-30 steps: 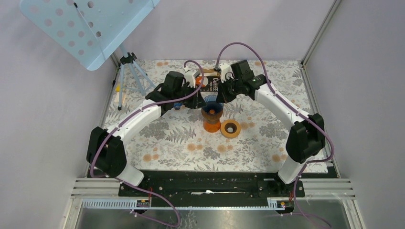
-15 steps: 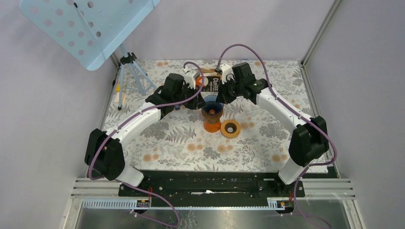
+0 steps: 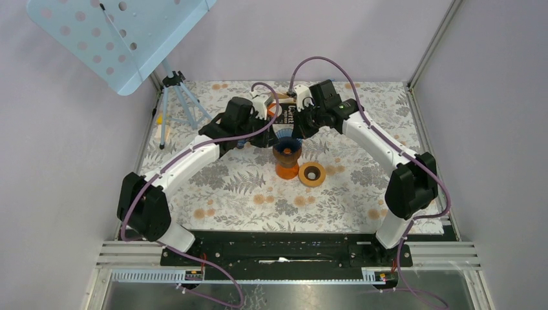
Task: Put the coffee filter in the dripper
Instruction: Place the coffee dripper in the dripper holder.
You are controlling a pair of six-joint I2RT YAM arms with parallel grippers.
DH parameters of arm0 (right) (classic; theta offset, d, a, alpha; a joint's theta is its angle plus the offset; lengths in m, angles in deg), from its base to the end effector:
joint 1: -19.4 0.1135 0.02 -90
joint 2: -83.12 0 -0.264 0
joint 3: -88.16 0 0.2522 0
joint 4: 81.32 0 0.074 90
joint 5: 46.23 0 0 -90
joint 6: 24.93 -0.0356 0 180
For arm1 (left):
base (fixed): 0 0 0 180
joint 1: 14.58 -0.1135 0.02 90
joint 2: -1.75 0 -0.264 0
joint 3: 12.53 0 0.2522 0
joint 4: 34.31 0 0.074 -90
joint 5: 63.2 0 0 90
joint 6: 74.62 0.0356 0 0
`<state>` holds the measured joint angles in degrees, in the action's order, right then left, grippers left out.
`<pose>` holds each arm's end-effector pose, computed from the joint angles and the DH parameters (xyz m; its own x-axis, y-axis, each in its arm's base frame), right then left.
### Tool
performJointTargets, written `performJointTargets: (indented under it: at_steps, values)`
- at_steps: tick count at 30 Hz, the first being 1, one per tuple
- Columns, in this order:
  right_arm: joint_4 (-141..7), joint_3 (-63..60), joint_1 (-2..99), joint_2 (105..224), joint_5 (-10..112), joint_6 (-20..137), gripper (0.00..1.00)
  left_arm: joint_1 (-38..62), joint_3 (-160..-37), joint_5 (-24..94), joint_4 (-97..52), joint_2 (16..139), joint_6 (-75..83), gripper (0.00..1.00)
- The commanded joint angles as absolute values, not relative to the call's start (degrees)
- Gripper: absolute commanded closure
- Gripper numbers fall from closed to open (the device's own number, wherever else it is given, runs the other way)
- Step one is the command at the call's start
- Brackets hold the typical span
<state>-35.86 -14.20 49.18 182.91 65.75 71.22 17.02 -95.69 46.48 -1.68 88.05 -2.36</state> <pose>0.3364 0.2079 0.3121 -0.5125 -0.4077 -0.7557 -0.7578 0.6286 0.1748 0.2850 -0.1894 0.3003 -0.6954 0.0910 -0.7128 0.5399 0.7208 -0.4347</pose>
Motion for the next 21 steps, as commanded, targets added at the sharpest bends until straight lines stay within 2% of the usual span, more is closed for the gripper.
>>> performJointTargets:
  at_steps: [1,10,16,21]
  values:
    - [-27.4,-14.0,52.4,186.6,65.2,76.2,0.94,19.5,-97.2,46.6,6.2,92.0,2.4,0.92]
    - [-26.5,-16.4,52.4,185.5,63.9,76.4,0.87,19.2,-102.3,46.8,8.1,92.0,3.1,0.83]
    - [-25.8,-17.8,52.3,185.3,63.8,76.4,0.74,19.0,-105.4,47.0,8.8,92.2,3.2,0.77]
    - [-26.3,-18.3,52.4,184.8,63.1,76.2,0.71,18.8,-106.6,46.1,8.8,91.6,3.4,0.7]
